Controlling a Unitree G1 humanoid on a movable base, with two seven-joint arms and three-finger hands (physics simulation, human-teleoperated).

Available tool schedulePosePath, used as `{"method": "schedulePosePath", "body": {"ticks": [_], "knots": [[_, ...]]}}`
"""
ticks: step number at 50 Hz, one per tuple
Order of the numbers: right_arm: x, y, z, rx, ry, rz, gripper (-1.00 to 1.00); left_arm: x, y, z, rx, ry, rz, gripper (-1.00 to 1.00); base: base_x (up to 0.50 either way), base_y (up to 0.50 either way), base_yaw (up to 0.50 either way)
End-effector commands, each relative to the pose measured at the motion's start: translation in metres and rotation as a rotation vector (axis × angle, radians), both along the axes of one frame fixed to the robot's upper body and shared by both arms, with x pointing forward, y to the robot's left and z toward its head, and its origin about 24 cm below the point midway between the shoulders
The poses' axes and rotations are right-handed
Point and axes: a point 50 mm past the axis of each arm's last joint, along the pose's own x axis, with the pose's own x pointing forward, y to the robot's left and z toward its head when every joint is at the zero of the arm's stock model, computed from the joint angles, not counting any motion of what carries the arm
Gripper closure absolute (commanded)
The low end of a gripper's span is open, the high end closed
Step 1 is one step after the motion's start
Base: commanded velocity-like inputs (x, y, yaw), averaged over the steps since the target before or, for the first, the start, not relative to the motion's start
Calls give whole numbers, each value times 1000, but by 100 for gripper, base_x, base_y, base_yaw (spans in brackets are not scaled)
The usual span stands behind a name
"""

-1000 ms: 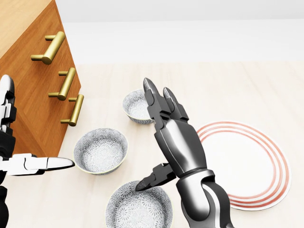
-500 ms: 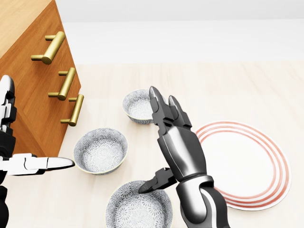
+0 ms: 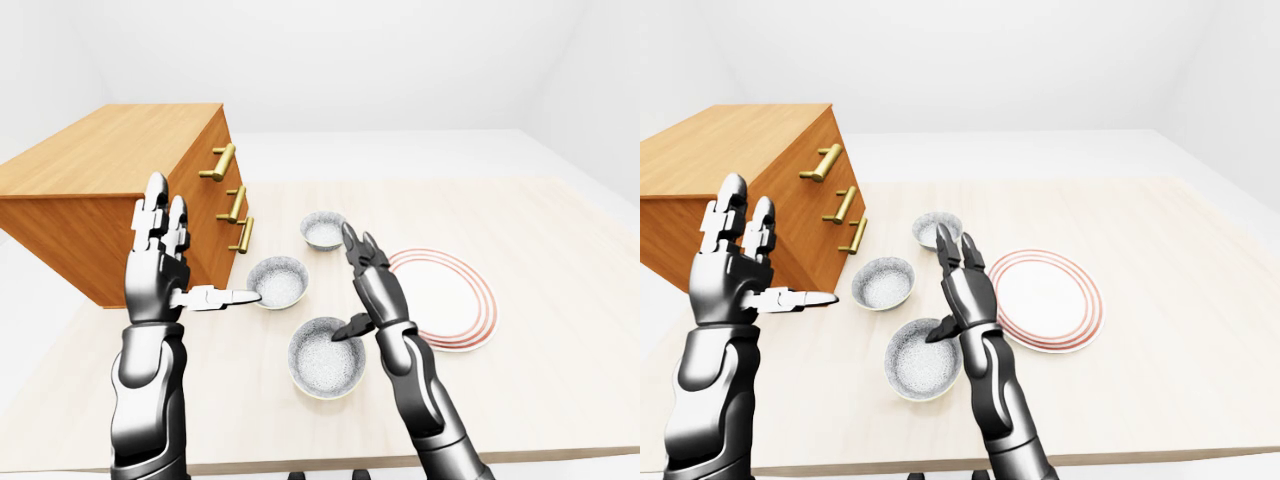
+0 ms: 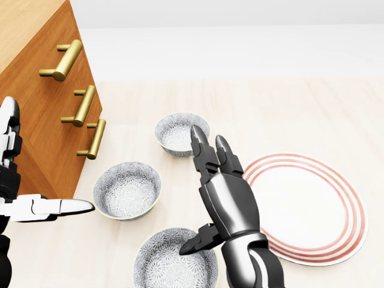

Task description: Put the bowl at the front on the plate.

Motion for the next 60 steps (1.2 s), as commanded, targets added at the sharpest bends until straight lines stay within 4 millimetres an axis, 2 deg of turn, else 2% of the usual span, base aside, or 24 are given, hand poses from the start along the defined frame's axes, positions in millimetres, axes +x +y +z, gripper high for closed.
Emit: {"method": "schedulePosePath", "body": {"ticks": [1, 20, 60], "knots": [[2, 2, -9, 0, 32, -6, -100, 1, 0, -3, -2, 15, -1, -100, 0, 0, 0], [20, 8, -16, 44, 80, 0, -100, 1, 0, -4, -1, 19, -2, -100, 0, 0, 0], [12, 14, -35, 79, 170, 23, -100, 1, -1, -4, -2, 17, -3, -100, 0, 0, 0]]}}
